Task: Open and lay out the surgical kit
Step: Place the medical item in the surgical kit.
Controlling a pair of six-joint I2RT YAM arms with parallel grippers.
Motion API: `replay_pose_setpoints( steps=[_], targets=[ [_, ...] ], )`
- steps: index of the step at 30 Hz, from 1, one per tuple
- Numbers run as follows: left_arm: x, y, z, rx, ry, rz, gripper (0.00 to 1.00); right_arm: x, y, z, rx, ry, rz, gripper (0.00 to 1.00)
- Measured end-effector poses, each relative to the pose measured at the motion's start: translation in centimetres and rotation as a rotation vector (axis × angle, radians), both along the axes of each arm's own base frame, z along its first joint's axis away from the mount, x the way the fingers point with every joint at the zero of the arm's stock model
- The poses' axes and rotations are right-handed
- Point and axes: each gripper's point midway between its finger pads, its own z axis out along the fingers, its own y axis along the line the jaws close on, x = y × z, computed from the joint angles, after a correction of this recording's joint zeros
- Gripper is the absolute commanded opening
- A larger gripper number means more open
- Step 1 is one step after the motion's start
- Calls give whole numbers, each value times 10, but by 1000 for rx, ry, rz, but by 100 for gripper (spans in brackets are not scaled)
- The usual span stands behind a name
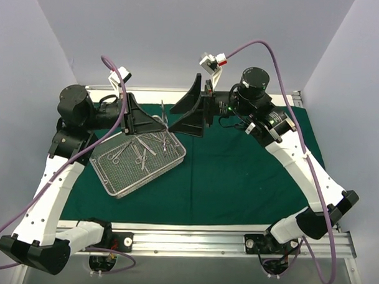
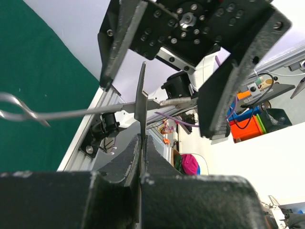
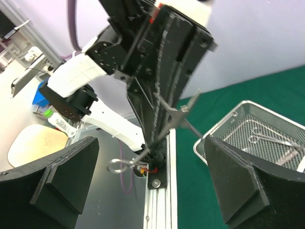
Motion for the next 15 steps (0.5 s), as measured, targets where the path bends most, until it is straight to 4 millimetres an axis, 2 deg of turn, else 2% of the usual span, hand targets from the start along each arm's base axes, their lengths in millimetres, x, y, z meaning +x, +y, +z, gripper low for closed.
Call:
replay_pose_setpoints(
  steps=[4, 7, 15],
  targets=[
    [-4, -1, 1, 2, 6, -7, 2, -5, 9, 7, 13, -18, 27, 100],
    [-6, -1, 2, 1, 5, -11, 2, -1, 15, 6, 11, -24, 32, 100],
    [-10, -3, 4, -1, -2, -23, 2, 10, 29, -14, -24, 0, 40, 100]
  ],
)
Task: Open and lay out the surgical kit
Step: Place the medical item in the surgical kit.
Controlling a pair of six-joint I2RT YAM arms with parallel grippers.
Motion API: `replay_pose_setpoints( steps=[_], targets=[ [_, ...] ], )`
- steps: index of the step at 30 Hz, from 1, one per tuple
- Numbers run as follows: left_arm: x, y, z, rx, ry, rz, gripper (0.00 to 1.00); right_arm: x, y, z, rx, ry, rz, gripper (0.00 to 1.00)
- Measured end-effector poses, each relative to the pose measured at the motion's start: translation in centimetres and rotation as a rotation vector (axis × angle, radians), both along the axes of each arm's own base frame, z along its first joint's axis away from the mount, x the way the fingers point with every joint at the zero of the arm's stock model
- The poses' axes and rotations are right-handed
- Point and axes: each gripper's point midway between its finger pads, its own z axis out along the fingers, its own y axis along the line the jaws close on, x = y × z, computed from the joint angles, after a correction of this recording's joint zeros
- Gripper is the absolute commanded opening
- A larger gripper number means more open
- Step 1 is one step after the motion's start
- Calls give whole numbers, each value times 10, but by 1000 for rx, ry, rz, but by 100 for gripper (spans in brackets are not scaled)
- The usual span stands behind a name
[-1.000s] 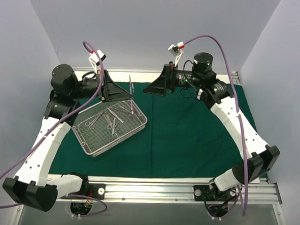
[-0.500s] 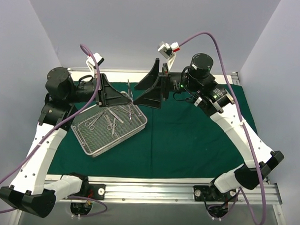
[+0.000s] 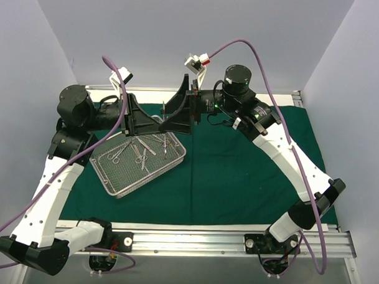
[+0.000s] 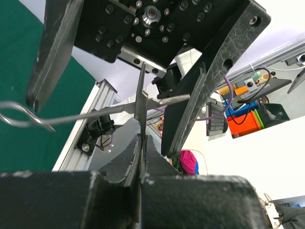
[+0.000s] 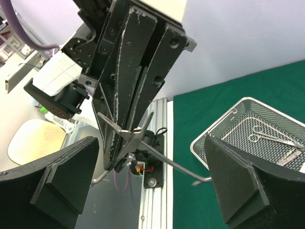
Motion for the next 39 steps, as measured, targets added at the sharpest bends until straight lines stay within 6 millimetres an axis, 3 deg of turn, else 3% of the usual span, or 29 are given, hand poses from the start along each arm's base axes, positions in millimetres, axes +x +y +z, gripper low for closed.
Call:
replay_pose_setpoints(
  steps=[11, 16, 23, 30, 39],
  targets=[
    [7, -1, 7, 0, -30, 23, 2, -15, 10, -29, -39, 91, 38, 93],
    [14, -2, 5, 6, -38, 36, 2, -20, 6, -29, -32, 136, 30, 87],
    [20, -3, -1, 31, -29, 45, 2, -23, 5, -21, -13, 167, 31, 69],
    [24, -4, -5, 48, -33, 55, 2, -24, 5, -21, -15, 195, 32, 59],
    [27, -4, -6, 59, -36, 57, 2, -20, 7, -40, -43, 228, 25, 47]
  ],
)
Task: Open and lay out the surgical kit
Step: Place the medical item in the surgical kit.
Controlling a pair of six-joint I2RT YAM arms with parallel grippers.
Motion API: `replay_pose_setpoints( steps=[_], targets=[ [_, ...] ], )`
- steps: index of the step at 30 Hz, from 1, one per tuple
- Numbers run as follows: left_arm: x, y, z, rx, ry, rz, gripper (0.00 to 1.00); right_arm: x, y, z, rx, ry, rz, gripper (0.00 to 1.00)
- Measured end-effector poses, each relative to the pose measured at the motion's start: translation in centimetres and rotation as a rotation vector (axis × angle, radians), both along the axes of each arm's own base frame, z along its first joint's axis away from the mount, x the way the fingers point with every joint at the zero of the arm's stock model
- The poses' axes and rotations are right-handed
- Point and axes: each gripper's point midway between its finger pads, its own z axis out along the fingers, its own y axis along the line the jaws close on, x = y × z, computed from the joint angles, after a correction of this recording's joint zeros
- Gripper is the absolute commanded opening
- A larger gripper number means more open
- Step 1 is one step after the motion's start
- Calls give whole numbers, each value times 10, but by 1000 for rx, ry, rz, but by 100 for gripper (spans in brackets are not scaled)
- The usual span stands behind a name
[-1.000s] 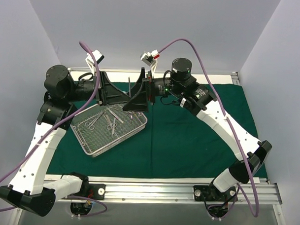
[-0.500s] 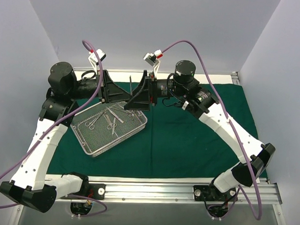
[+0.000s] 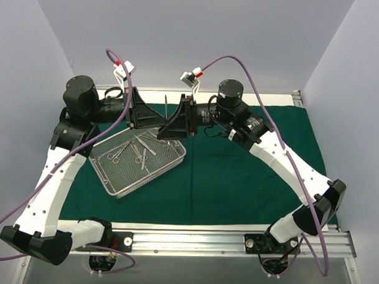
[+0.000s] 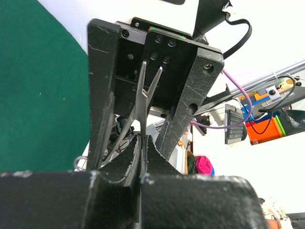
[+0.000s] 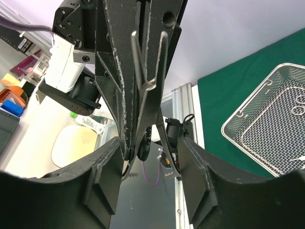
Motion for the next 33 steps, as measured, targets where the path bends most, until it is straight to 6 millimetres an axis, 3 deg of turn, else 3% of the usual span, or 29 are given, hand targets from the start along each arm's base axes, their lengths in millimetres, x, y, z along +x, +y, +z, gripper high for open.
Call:
replay_pose_setpoints(
  steps=[2, 4, 7, 8, 11, 14, 15, 18, 26, 30, 33],
  targets=[
    [1, 0, -1, 1, 3, 0, 2, 1, -1, -1, -1, 2, -5, 44],
    [2, -1, -2, 2, 5, 1, 2, 1, -2, -1, 1, 3, -5, 35],
    [4, -1, -3, 5, 2, 0, 4, 1, -1, 2, 9, 10, -5, 9],
    [4, -1, -3, 6, -5, -2, 20, 1, -1, 2, 8, 21, -5, 0],
    [8, 1, -7, 19, -23, 16, 53, 3, -3, 1, 5, 30, -13, 0],
    [17, 7, -16, 45, -4, 59, 64, 11, -9, -7, -13, 53, -31, 0],
    [20, 10, -19, 56, 8, 74, 71, 17, -11, -10, -18, 55, -49, 0],
    [21, 13, -32, 90, 47, 86, 80, 36, -21, -26, -44, 85, -104, 0],
    [44, 35, -73, 210, 114, 234, 80, 89, -60, -76, -152, 211, -287, 0],
    [67, 62, -127, 410, 229, 407, 73, 100, -72, -95, -223, 230, -358, 0],
    [76, 84, -172, 575, 319, 494, 72, 117, -93, -123, -334, 233, -449, 0]
  ],
)
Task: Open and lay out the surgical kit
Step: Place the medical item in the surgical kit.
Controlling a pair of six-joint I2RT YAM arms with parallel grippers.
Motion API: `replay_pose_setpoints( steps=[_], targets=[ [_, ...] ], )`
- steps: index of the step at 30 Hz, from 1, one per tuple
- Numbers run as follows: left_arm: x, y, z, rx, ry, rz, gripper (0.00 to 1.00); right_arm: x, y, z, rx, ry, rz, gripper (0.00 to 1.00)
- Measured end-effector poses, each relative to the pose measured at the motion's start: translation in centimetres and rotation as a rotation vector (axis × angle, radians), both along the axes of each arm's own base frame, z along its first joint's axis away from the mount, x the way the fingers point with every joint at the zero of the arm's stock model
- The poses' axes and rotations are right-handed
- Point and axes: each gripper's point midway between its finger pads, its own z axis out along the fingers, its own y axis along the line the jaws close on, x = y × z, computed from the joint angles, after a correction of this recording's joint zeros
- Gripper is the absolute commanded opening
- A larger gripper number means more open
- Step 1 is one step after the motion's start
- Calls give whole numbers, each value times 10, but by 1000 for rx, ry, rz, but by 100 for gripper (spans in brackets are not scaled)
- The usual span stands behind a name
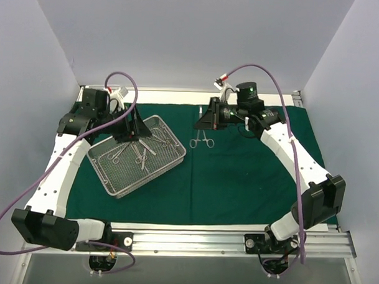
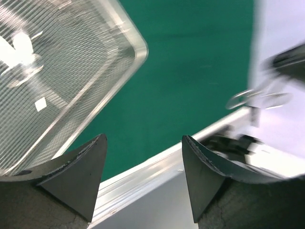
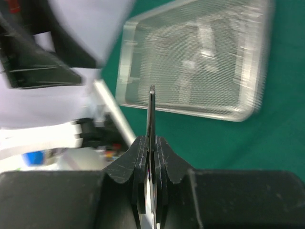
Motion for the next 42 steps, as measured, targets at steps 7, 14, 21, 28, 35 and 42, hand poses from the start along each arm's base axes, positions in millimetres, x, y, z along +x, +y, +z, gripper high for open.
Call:
replay_pose_setpoints(
  steps=[7, 14, 21, 28, 35, 42],
  targets=[
    [-14, 24, -73, 165, 150, 42, 72, 32, -109, -90, -268, 66, -201, 0],
    [3, -3, -92, 71, 127, -116, 81, 2, -102, -117, -273, 123, -82, 0],
    [7, -61, -86, -177, 56, -326, 78, -5, -63, -99, -135, 141, 35, 0],
    [-1, -106, -84, -276, 63, -444, 78, 19, -22, -61, 38, 170, -45, 0],
    [8, -121, -70, -346, 47, -432, 83, 34, 12, -19, 175, 144, -112, 0],
    [8, -130, -40, -454, -41, -493, 71, 39, 23, 1, 254, 125, -103, 0]
  ],
)
